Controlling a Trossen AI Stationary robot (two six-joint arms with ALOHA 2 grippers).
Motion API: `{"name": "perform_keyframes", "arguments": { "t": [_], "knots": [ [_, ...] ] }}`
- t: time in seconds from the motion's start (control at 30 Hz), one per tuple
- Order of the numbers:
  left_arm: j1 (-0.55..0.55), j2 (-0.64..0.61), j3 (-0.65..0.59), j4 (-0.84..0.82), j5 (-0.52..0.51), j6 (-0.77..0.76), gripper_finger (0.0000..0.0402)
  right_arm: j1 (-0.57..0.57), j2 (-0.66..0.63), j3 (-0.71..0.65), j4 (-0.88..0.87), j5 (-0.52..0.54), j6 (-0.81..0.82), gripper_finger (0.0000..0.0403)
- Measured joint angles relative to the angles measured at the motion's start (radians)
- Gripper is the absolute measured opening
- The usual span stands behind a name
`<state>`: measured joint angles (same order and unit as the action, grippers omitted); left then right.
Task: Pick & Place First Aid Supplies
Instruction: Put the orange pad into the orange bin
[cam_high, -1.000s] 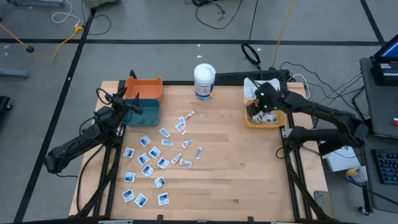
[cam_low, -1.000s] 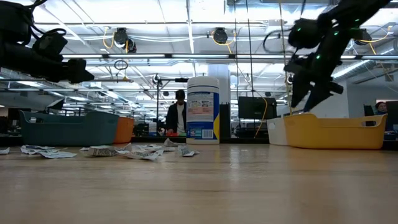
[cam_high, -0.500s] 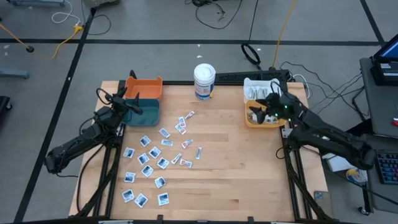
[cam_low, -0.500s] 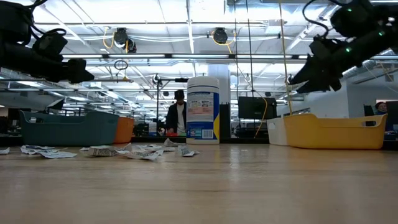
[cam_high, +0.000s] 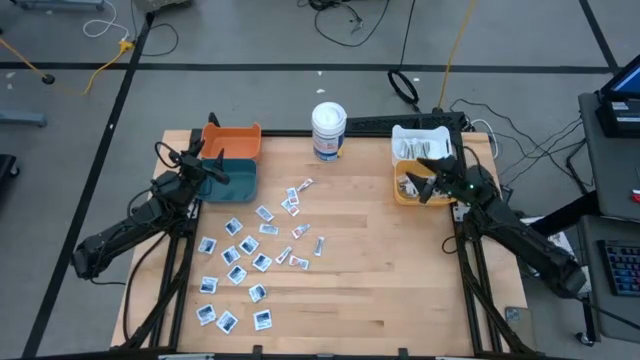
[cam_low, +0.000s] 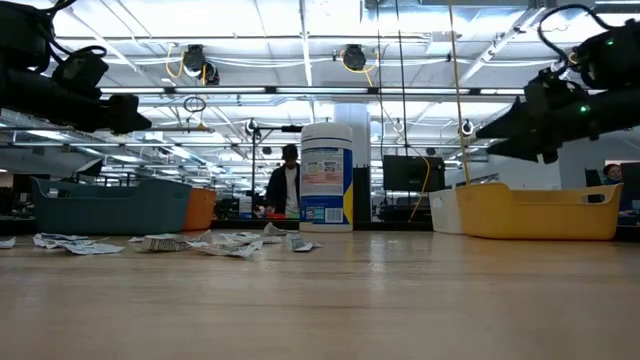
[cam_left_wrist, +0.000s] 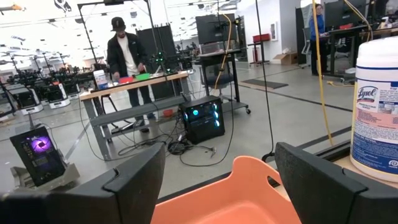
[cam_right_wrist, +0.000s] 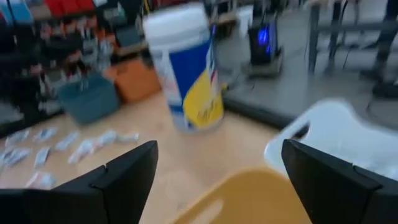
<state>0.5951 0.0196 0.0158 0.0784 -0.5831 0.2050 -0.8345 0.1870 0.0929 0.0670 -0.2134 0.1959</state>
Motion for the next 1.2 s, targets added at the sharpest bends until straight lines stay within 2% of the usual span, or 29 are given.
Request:
{"name": "perform_keyframes", "arguments": {
  "t": [0.13, 0.3, 0.57, 0.67, 1.2],
  "knots": [
    [0.000, 0.000, 0.000, 0.000, 0.000, 0.000, 0.0308, -0.034, -0.045, -0.043, 0.099, 0.002, 0.000, 0.0340],
    [0.000, 0.000, 0.000, 0.000, 0.000, 0.000, 0.0308, -0.064, -0.100, -0.074, 0.078, 0.008, -0.002, 0.0338],
    [0.000, 0.000, 0.000, 0.000, 0.000, 0.000, 0.0308, -0.100, -0.185, -0.076, 0.033, 0.110, -0.002, 0.0337],
    [0.000, 0.000, 0.000, 0.000, 0.000, 0.000, 0.0308, -0.101, -0.185, -0.076, 0.032, 0.139, -0.001, 0.0337],
    [0.000, 0.000, 0.000, 0.000, 0.000, 0.000, 0.0308, -0.101, -0.177, -0.078, 0.027, 0.134, 0.000, 0.0337]
  ]
}}
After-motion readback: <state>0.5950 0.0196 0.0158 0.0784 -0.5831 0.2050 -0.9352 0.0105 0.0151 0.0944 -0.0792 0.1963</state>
